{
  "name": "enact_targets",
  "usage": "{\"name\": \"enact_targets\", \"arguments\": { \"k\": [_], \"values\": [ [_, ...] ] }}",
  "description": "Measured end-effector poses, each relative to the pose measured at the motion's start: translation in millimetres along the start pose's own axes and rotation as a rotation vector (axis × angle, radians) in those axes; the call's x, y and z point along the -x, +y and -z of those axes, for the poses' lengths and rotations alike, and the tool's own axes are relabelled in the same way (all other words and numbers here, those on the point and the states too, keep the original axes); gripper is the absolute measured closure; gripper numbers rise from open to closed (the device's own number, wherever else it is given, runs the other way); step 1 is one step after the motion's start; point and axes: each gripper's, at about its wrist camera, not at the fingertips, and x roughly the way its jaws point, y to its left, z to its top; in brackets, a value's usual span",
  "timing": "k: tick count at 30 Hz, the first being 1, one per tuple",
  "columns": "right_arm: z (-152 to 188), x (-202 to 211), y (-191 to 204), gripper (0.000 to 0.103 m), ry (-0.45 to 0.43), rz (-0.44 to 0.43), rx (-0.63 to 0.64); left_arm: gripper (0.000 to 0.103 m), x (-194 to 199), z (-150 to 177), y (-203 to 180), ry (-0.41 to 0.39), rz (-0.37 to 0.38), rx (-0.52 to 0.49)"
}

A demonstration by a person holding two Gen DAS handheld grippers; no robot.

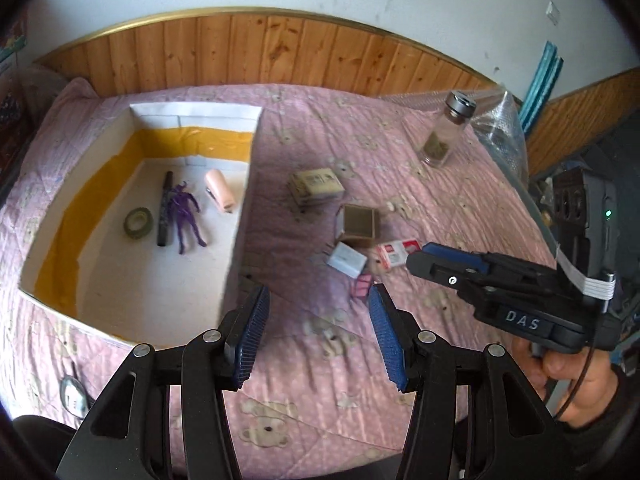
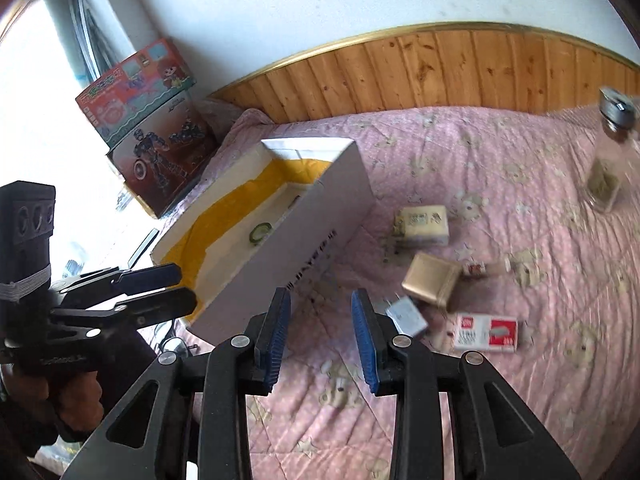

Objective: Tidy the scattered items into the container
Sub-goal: 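Move both tools back toward the white plug adapter and red staples box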

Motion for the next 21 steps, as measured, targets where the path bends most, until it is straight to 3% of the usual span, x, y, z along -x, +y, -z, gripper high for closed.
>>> {"name": "enact_targets", "arguments": {
  "k": [6,11,13,14,15,21],
  "values": [
    [50,-13,-54,0.069,0.075,0.078,-0.159,0.049,-57,4,-20,0.129,0.053,0.045],
    [55,-21,-83,0.069,0.092,0.105,-0.249,0.049,-103,-6,-22,0.187,0.081,0.148],
    [52,-22,-88,0.055,0.082,0.154,-0.243,0.049,-120,-13,-25,0.198,0.089,0.169],
    [49,-23,-89,0.043,0.079,0.181,-0.228,0.049,-131,-16,-25,0.206,0.08,0.184],
    [46,-25,-90,0.039,0.077,0.204,-0.216,0.049,-141,-18,-25,0.211,0.075,0.2],
    [26,-35,-108,0.039,0.112,0.243,-0.188,0.049,-194,-21,-16,0.263,0.072,0.3]
  ]
}}
